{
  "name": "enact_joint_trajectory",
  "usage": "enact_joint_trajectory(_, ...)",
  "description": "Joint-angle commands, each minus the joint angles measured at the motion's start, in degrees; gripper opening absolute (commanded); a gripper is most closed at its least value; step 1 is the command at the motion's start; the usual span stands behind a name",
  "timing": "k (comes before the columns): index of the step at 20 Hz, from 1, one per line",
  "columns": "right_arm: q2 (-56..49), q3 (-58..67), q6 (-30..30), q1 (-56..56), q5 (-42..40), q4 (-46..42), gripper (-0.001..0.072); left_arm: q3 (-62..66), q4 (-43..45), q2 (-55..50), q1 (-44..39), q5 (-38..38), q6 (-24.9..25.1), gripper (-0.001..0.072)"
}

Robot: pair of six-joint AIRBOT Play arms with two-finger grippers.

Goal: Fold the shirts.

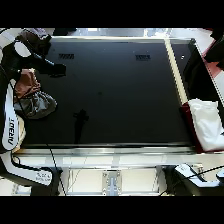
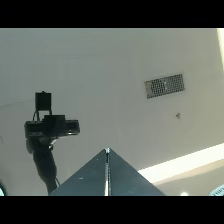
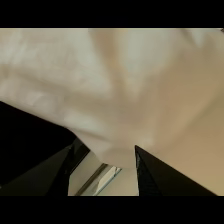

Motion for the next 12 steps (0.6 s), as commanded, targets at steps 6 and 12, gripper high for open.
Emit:
enact_joint_trajectory(6,8.6,6.9,-4.9,1.6,-2.1,37.7,0.0435,0.0,-0.4,-0.1,0.0,-0.9,0.0,0.0012)
enact_joint_trajectory(12,10.8,6.9,-17.4,24.6,-2.6,42.5,0.0435,0.0,-0.4,-0.2,0.0,-3.5,-4.0,0.0012)
